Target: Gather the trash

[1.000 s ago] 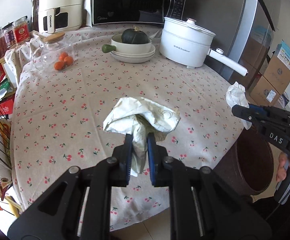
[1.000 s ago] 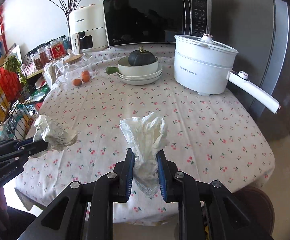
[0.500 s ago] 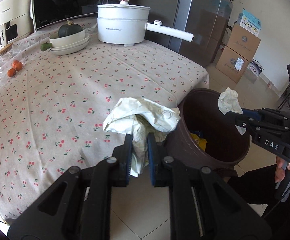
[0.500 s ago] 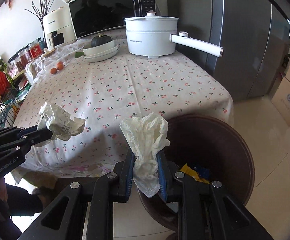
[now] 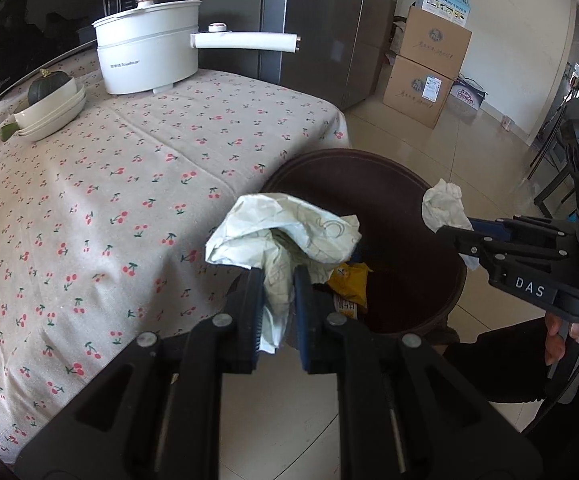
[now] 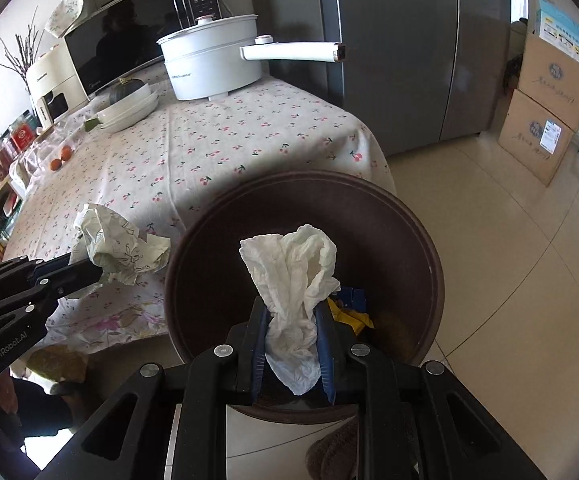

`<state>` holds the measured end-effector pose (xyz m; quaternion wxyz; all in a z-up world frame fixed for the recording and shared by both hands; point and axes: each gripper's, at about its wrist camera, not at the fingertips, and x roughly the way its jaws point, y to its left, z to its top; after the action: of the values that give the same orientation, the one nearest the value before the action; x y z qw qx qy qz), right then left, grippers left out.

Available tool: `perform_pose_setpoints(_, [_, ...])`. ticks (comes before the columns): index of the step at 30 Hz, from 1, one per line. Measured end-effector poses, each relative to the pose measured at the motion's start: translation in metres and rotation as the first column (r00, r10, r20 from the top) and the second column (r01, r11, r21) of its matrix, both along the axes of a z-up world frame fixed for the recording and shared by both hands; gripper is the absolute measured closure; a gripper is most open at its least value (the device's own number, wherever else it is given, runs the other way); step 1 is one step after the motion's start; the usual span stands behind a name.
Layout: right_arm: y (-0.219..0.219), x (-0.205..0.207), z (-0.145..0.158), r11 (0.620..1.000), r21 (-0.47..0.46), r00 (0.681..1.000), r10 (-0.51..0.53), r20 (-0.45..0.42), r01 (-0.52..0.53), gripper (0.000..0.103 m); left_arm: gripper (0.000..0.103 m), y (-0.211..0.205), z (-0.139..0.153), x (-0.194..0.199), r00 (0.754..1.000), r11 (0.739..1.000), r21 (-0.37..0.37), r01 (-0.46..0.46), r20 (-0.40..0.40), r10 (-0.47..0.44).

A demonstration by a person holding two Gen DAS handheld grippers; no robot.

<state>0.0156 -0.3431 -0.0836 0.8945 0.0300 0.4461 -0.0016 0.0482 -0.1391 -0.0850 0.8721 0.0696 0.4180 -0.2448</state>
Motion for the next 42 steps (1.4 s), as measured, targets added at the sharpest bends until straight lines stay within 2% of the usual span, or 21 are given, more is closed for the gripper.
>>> perform_pose_setpoints(8, [-0.021, -0.006, -0.001, 0.999, 0.017, 0.999, -0.039, 0.000, 0.039, 0.079, 0.085, -0.033, -0.011, 0.011, 0.998, 0.998, 0.004, 0.059, 0.001, -0.059])
perform_pose_setpoints(9, [-0.022, -0.007, -0.002, 0.999, 0.018, 0.999, -0.045, 0.001, 0.045, 0.079, 0.081, -0.035, -0.011, 0.011, 0.998, 0.998, 0.001, 0.061, 0.007, -0.061])
perform_pose_setpoints(11, [-0.025, -0.007, -0.002, 0.998, 0.018, 0.999, -0.053, 0.001, 0.053, 0.079, 0.061, -0.039, -0.013, 0.012, 0.997, 0.998, 0.000, 0.070, 0.010, -0.070])
perform_pose_setpoints(13, [-0.027, -0.007, -0.003, 0.998, 0.016, 0.998, -0.057, 0.000, 0.057, 0.079, 0.031, -0.039, -0.012, 0.012, 0.998, 0.999, 0.001, 0.054, 0.025, -0.054])
perform_pose_setpoints(15, [-0.029, -0.007, -0.004, 0.998, 0.018, 0.998, -0.060, -0.004, 0.060, 0.079, 0.020, -0.037, -0.012, 0.013, 0.999, 1.000, 0.008, 0.029, 0.025, -0.029])
perform_pose_setpoints(24, [-0.021, 0.001, -0.003, 0.999, 0.017, 0.999, -0.046, -0.007, 0.046, 0.079, 0.012, -0.016, -0.013, 0.017, 0.996, 0.996, 0.056, -0.076, -0.032, 0.078])
perform_pose_setpoints(33, [0.000, 0.014, -0.009, 1.000, 0.012, 1.000, -0.018, -0.024, 0.018, 0.077, 0.009, 0.019, -0.005, 0.011, 0.988, 0.986, 0.064, -0.155, -0.017, 0.156])
perform_pose_setpoints(34, [0.002, 0.015, -0.009, 1.000, 0.012, 1.000, -0.016, -0.025, 0.017, 0.074, 0.008, 0.022, -0.003, 0.010, 0.986, 0.985, 0.065, -0.162, -0.013, 0.163])
perform_pose_setpoints(36, [0.005, 0.017, -0.009, 1.000, 0.012, 0.999, -0.023, -0.026, 0.024, 0.053, 0.008, 0.028, 0.000, 0.007, 0.984, 0.982, 0.067, -0.178, -0.004, 0.179])
perform_pose_setpoints(37, [0.006, 0.017, -0.009, 0.999, 0.010, 0.999, -0.032, -0.023, 0.033, 0.035, 0.007, 0.031, 0.001, 0.006, 0.982, 0.980, 0.068, -0.186, 0.000, 0.187])
perform_pose_setpoints(38, [0.008, 0.016, -0.007, 0.999, 0.013, 0.999, -0.039, -0.011, 0.039, 0.028, 0.007, 0.034, 0.003, 0.004, 0.981, 0.978, 0.069, -0.195, 0.005, 0.195])
perform_pose_setpoints(42, [0.017, 0.012, 0.005, 1.000, 0.003, 0.999, -0.024, 0.023, 0.024, 0.027, 0.003, 0.046, 0.013, -0.003, 0.973, 0.971, 0.061, -0.231, 0.024, 0.230])
